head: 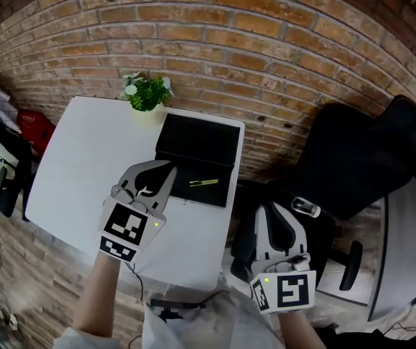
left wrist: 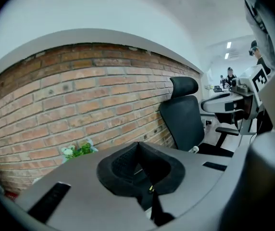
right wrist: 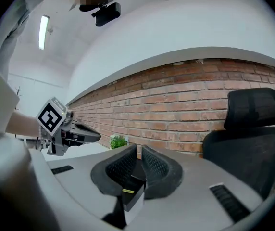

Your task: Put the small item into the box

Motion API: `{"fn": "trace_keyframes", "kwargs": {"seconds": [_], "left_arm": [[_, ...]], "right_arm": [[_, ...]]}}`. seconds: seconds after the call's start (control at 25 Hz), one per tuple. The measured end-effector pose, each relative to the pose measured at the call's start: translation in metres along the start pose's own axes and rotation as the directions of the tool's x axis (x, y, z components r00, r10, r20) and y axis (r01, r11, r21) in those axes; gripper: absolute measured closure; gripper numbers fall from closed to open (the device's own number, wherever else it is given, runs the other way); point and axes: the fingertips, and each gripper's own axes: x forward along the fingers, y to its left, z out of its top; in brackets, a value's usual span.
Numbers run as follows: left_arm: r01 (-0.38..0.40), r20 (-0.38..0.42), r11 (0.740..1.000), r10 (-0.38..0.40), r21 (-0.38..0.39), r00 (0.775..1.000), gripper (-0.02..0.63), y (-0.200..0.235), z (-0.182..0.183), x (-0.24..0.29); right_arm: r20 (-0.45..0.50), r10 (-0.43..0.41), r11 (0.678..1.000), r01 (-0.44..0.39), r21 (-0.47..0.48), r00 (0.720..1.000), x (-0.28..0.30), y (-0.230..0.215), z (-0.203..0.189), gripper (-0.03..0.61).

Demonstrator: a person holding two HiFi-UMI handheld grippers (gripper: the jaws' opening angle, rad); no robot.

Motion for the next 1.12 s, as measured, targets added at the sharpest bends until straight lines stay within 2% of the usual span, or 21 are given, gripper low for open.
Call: {"fn": "trace_keyframes", "kwargs": {"seconds": [0.16, 0.36, 0.52, 0.76, 0.92, 1.12], "left_arm": [[-0.085, 0.053, 0.996, 0.086, -0.034, 0.995, 0.595, 0.004, 0.016, -0.031], [-0.133, 0.113, 0.990, 0.138, -0.050, 0.984, 0.595, -0.003, 0.037, -0.063], [-0.175, 0.165, 0.979, 0.191, -0.107, 0.968, 0.595, -0.004, 0.053, -0.083], [-0.228, 0.165, 0.960, 0.254, -0.162, 0.953, 0.595, -0.004, 0.056, -0.106], [-0.255, 0.154, 0.954, 0.278, -0.156, 0.948, 0.595, -0.008, 0.054, -0.112], [-0.252, 0.144, 0.954, 0.275, -0.160, 0.950, 0.595, -0.013, 0.049, -0.111]], "right_arm": [[0.038, 0.047, 0.998, -0.045, -0.044, 0.998, 0.005, 0.012, 0.019, 0.518], [0.055, 0.094, 0.994, -0.091, -0.068, 0.994, 0.012, 0.024, 0.032, 0.518], [0.071, 0.128, 0.988, -0.121, -0.096, 0.989, 0.017, 0.030, 0.043, 0.518], [0.094, 0.169, 0.981, -0.158, -0.116, 0.981, 0.025, 0.039, 0.055, 0.518], [0.092, 0.190, 0.977, -0.179, -0.116, 0.977, 0.024, 0.045, 0.056, 0.518], [0.080, 0.206, 0.974, -0.196, -0.117, 0.975, 0.023, 0.048, 0.049, 0.518]]}}
